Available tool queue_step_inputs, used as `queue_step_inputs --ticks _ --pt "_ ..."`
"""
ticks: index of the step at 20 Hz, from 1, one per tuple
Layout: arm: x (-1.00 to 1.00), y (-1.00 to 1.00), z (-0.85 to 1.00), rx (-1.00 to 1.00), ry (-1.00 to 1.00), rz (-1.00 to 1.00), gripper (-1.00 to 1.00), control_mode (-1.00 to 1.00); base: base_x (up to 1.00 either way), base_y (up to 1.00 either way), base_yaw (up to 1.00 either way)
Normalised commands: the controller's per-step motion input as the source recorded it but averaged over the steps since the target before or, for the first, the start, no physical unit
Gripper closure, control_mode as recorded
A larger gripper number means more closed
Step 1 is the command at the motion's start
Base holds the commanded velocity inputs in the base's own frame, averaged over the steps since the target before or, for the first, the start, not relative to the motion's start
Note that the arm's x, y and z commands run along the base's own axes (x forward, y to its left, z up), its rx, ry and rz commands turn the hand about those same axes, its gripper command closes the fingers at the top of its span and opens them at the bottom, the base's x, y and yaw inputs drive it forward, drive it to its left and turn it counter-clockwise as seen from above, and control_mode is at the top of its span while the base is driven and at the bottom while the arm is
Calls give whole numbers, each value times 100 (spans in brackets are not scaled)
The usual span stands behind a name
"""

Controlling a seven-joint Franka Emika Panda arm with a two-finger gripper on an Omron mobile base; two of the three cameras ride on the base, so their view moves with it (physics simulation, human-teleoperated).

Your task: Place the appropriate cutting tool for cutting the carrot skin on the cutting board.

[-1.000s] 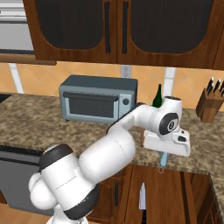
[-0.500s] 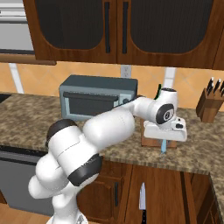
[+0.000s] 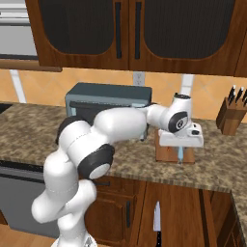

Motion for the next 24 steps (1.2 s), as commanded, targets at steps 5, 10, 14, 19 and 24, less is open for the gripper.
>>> queue_step_inputs --ticks 5,10,14,19,24 --pt "49 0 -19 3 -2 9 100 -100 0 0 0" --pt "42 -9 -20 7 0 10 100 -100 0 0 0" --pt "37 -5 -26 2 0 8 100 -100 0 0 0" --pt "26 0 -41 0 0 7 100 -100 0 0 0" --pt "10 0 -40 0 0 5 100 -100 0 0 0"
